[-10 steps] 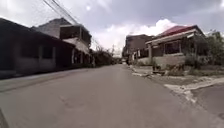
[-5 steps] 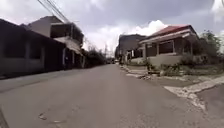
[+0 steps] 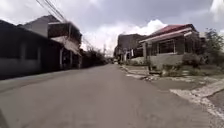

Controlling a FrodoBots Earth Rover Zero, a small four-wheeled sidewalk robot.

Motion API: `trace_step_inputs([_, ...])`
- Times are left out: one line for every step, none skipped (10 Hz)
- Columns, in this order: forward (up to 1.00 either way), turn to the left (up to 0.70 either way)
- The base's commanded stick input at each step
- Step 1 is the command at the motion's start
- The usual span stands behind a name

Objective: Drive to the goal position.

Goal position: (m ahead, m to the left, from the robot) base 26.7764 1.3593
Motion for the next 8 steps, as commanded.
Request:
trace_step_inputs([0.7, 0.01])
trace_step_inputs([0.7, 0.01])
trace_step_inputs([0.7, 0.01])
trace_step_inputs([0.7, 0.01])
trace_step_inputs([0.7, 0.01])
trace_step_inputs([0.7, 0.01])
trace_step_inputs([0.7, 0.01])
trace_step_inputs([0.7, 0.01])
